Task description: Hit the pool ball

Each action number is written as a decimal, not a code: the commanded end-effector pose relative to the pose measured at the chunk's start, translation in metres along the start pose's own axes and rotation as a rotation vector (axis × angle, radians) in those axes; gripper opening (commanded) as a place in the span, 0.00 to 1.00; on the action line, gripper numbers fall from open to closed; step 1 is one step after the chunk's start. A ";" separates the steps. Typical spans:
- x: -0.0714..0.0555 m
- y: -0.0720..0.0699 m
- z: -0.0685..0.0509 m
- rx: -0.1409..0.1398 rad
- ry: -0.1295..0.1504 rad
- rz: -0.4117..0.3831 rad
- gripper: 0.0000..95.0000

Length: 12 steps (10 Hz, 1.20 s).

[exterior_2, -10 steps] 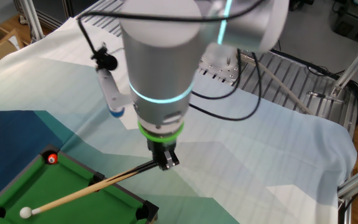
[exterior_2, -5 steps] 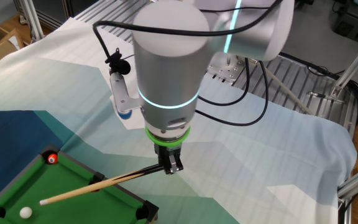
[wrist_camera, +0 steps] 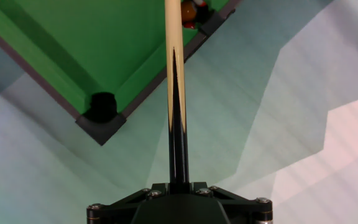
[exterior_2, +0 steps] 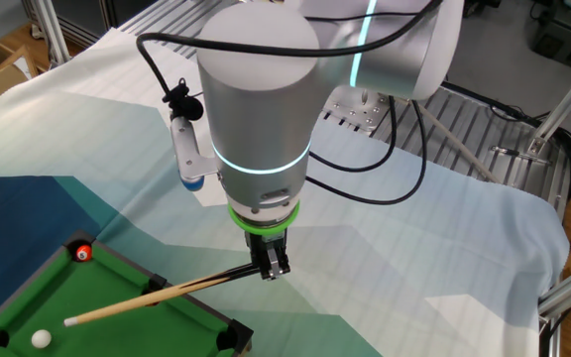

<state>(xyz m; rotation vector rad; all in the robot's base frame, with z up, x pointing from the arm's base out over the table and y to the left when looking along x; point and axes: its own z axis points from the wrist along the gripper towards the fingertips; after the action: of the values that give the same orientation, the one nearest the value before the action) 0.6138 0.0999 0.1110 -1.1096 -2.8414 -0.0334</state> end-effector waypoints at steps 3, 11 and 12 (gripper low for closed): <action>0.000 0.000 0.000 -0.001 0.001 -0.003 0.00; 0.000 0.000 0.000 0.009 0.042 -0.075 0.00; 0.000 0.000 0.000 0.008 0.045 -0.081 0.00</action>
<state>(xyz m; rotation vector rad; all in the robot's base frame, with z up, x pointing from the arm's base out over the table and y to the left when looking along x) 0.6111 0.0990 0.1130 -0.9787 -2.8508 -0.0417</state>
